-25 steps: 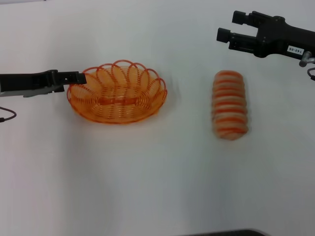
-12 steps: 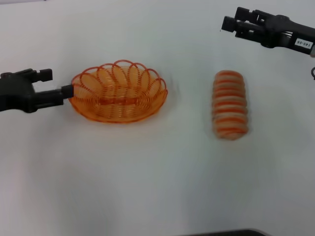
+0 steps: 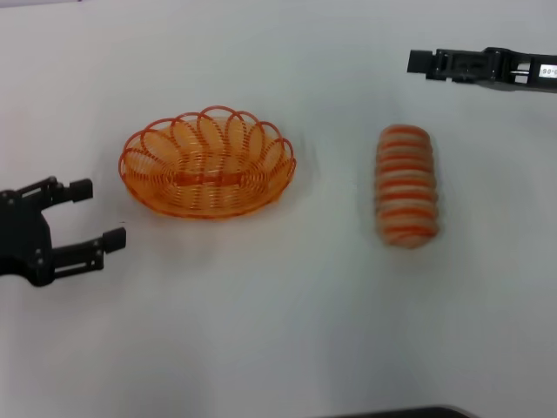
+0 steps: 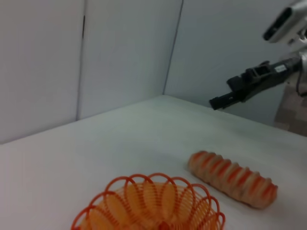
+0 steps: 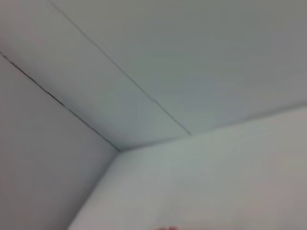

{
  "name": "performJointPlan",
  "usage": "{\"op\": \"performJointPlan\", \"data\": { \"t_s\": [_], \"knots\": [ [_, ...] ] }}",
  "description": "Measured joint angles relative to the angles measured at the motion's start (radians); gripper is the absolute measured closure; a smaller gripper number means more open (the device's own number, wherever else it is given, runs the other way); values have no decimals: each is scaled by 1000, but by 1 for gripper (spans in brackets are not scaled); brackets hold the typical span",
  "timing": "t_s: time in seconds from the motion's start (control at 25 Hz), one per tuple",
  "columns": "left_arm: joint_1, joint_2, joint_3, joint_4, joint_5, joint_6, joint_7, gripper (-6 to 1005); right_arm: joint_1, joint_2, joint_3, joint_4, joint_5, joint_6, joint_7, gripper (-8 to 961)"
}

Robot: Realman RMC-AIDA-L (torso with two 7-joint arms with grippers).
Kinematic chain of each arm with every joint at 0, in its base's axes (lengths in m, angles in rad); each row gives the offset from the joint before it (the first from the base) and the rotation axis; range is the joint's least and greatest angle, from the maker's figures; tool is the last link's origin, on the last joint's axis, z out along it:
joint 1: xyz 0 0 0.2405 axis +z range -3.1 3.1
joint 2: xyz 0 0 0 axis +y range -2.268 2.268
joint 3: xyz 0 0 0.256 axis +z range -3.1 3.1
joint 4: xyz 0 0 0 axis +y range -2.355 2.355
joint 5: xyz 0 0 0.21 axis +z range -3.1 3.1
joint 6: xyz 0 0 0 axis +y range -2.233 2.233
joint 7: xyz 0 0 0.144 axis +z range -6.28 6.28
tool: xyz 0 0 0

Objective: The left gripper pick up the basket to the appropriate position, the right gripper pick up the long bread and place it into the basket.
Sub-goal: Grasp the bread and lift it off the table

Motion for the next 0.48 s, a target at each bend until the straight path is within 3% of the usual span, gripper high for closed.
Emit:
{"op": "performJointPlan", "data": {
  "t_s": [0.32,0.48],
  "knots": [
    [33,0,-41,-22,23,43,135,156,101,-41,-39,-108,-237,-103,353,117],
    [51,0,-44,-40,35,52,187,156,155,-45,-40,-125,-353,-161,470,117]
  ]
}}
